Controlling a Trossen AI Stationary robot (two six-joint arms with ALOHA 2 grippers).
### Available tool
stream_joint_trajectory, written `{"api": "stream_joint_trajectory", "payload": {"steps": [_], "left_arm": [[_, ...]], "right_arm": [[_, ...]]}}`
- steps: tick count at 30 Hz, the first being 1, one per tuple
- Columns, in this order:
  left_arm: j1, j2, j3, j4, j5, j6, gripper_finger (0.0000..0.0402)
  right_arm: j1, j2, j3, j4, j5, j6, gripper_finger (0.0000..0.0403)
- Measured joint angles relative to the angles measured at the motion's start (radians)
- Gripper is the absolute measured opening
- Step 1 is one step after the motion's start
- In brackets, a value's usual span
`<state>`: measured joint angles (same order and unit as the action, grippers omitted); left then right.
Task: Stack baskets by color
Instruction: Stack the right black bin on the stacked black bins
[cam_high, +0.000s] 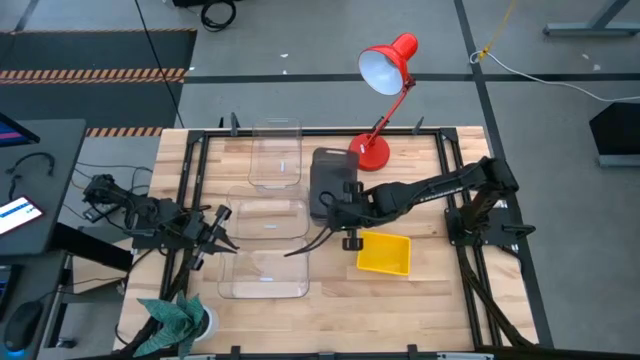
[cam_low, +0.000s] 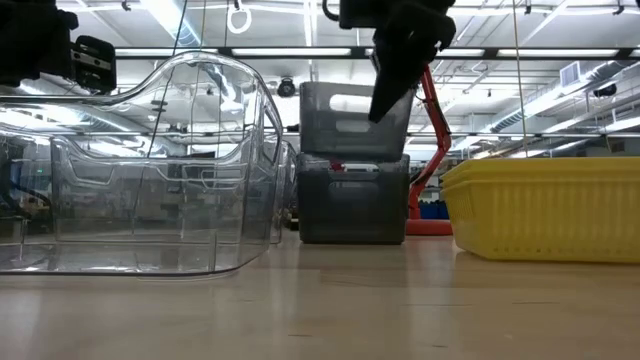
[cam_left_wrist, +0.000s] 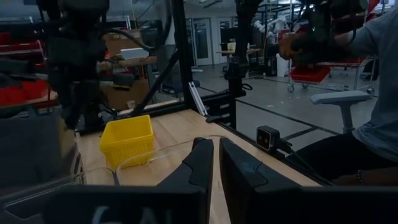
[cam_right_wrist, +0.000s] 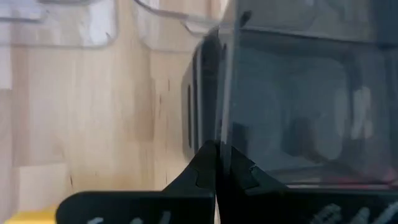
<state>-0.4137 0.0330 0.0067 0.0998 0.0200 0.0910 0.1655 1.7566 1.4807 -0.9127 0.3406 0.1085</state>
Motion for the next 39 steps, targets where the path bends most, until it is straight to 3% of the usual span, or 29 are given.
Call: {"api": "stream_joint_trajectory", "payload": {"steps": [6,32,39], "left_arm": [[0.0,0.002,0.0,-0.009,0.0,0.0,0.0032],[0.0,0.006,0.0,-0.007,0.0,0.0,0.0035],[0.0,0.006,0.0,-0.007,0.0,0.0,0.0026]], "right_arm": [[-0.004,0.02,0.0,-0.025,-0.009,0.056,0.0004],[-0.007,0.027,0.0,-0.035,-0.161,0.026,0.0006],[-0.012,0.027,0.0,-0.019,-0.197,0.057,0.0044]]}}
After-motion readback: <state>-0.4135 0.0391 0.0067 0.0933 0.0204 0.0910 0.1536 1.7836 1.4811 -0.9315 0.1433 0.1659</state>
